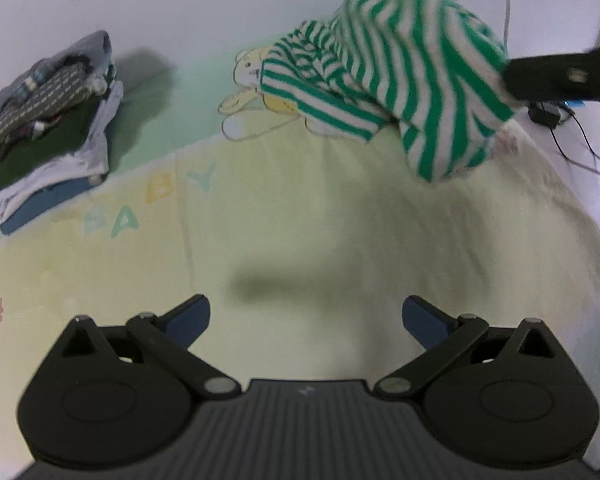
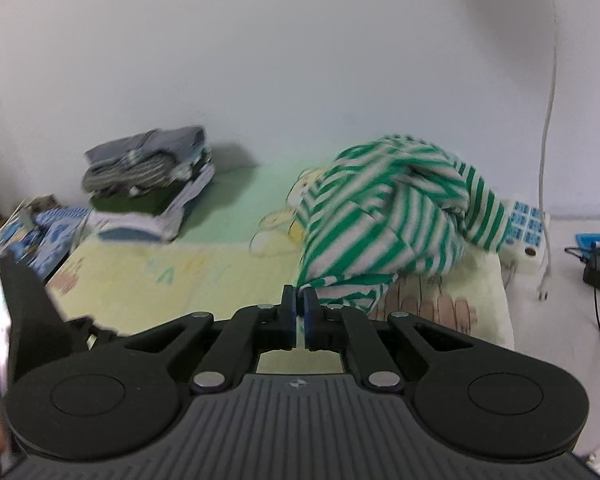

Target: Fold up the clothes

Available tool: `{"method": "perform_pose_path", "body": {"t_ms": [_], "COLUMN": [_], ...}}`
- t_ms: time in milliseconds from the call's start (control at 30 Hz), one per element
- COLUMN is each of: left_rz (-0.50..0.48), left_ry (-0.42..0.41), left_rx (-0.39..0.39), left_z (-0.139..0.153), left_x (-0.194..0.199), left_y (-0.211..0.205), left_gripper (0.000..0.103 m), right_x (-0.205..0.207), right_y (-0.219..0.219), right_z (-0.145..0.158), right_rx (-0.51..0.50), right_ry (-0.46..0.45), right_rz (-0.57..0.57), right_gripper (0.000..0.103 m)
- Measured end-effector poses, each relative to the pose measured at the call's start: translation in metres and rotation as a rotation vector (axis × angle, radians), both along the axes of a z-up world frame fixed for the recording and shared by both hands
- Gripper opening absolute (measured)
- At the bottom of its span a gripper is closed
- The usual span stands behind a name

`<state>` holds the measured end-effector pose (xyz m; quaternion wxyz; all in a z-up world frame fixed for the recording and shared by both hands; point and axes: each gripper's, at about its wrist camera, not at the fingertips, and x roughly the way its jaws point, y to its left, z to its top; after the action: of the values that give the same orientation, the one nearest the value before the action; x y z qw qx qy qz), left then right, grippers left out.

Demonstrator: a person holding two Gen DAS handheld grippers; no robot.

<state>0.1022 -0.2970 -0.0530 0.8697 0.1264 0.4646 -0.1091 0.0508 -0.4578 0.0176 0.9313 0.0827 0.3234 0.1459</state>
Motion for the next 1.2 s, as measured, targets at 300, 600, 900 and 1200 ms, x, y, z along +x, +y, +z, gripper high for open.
{"method": "perform_pose_path", "body": {"t_ms": [300,600,900,1200], "left_rz": [0.005,0.023,0.126,0.176], "left_ry": [0.038,0.001,-0.005,-0.082], "left_rx": [-0.013,-0.023,-0.001,-0.026], "left_z": [-0.013,-0.002,0.001,0.028], "left_x": [-0.016,-0.009,-0.027,-0.06], "left_y": [0.008,-0.012,0.034,0.09], "left_gripper": [0.102,0.102,0.102,0.102], "right_x": [0.021,0.114,0.089,-0.013], "right_y": [-0.015,-0.031,-0.018,0.01], "right_z": [-0.005,-0.039,-0.012,0.072], "right_rx": [-0.116,-0.175,-0.055,0.11], "right_ry": [-0.062,-0.028,-0.105,-0.237], "right_rz": [-0.088,-0.248,-0.134,0.059], "right_gripper": [0.046,0.069,0.015,0.013]}}
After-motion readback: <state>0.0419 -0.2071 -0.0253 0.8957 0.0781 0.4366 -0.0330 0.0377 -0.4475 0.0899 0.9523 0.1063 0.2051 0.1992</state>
